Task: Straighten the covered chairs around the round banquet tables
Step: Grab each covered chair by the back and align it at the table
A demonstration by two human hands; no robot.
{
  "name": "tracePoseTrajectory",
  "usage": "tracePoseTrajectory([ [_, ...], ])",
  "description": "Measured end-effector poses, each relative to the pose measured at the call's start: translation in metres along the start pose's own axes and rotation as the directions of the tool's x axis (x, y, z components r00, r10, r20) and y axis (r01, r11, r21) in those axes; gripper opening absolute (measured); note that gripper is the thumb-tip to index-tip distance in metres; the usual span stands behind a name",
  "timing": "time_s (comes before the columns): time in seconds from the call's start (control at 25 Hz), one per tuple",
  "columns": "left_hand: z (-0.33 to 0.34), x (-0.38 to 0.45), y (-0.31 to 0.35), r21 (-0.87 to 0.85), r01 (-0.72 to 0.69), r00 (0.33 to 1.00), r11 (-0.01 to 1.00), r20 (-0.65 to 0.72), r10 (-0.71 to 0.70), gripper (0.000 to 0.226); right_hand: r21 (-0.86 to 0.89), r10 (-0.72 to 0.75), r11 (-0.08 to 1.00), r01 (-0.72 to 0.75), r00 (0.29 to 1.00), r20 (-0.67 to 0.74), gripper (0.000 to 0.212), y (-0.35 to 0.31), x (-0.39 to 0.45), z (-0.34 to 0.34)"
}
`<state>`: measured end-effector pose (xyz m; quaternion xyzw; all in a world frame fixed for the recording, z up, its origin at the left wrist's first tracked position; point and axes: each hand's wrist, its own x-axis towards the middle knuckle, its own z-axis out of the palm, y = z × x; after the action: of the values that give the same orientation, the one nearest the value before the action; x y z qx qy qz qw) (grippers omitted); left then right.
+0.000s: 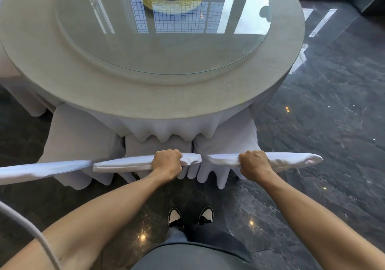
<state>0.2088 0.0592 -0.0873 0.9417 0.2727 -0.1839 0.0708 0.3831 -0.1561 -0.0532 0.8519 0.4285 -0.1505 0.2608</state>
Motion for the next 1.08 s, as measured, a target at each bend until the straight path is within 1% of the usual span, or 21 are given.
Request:
tracePoseTrajectory([
  [0.08, -0.001, 0.001, 0.001, -0.012, -0.018, 1.0, 1.0, 0.002, 0.018, 0.028, 0.004, 0.006, 1.0, -0.006, 1.0, 0.004, 0.026, -0.001, 0.0, 0.001],
  [0.32, 0.005, 0.005, -0.007, 0.041, -0.089, 0.995, 0.995, -0.031, 0.09, 0.03, 0.033, 0.035, 0.999, -0.034, 0.999, -0.023, 0.024, -0.004, 0.001, 0.002],
  [0.4, 0.005, 0.006, -0.007, 0.052, -0.095, 0.994, 0.994, -0.043, 0.098, 0.029, 0.022, 0.043, 0.999, -0.043, 0.999, -0.03, 0.024, -0.005, 0.0, 0.001],
  [0.56, 0.005, 0.005, -0.008, 0.067, -0.105, 0.994, 0.992, -0.023, 0.106, 0.023, 0.006, 0.035, 0.999, -0.035, 0.999, -0.022, 0.023, -0.008, 0.002, -0.001],
  [0.64, 0.007, 0.005, -0.01, 0.073, -0.118, 0.992, 0.99, -0.026, 0.12, 0.024, 0.017, 0.043, 0.999, -0.042, 0.999, -0.026, 0.023, -0.006, 0.002, -0.003],
  [0.72, 0.008, 0.003, -0.013, 0.079, -0.143, 0.989, 0.987, -0.032, 0.146, 0.029, 0.036, 0.021, 0.999, -0.02, 0.999, -0.037, 0.022, -0.009, 0.001, -0.001],
  [0.84, 0.006, -0.005, -0.026, 0.076, -0.186, 0.981, 0.98, -0.034, 0.189, 0.04, 0.156, -0.045, 0.987, 0.047, 0.999, -0.015, 0.02, -0.02, 0.005, -0.005],
  [0.92, 0.007, -0.015, -0.048, 0.047, -0.167, 0.983, 0.985, -0.068, 0.17, 0.039, 0.229, -0.085, 0.97, 0.081, 0.996, 0.008, 0.018, -0.028, 0.011, -0.006],
  [0.96, 0.006, -0.021, -0.062, 0.027, -0.155, 0.983, 0.988, -0.092, 0.156, 0.035, 0.276, -0.095, 0.957, 0.086, 0.995, 0.019, 0.019, -0.036, 0.013, -0.009],
  [1.0, 0.007, -0.026, -0.076, 0.002, -0.148, 0.982, 0.989, -0.114, 0.147, 0.029, 0.348, -0.1, 0.933, 0.087, 0.995, 0.017, 0.023, -0.046, 0.015, -0.011],
  [1.08, 0.008, -0.034, -0.105, -0.061, -0.152, 0.981, 0.987, -0.132, 0.143, 0.022, 0.522, -0.112, 0.846, 0.108, 0.993, -0.024, 0.045, -0.075, 0.016, -0.021],
])
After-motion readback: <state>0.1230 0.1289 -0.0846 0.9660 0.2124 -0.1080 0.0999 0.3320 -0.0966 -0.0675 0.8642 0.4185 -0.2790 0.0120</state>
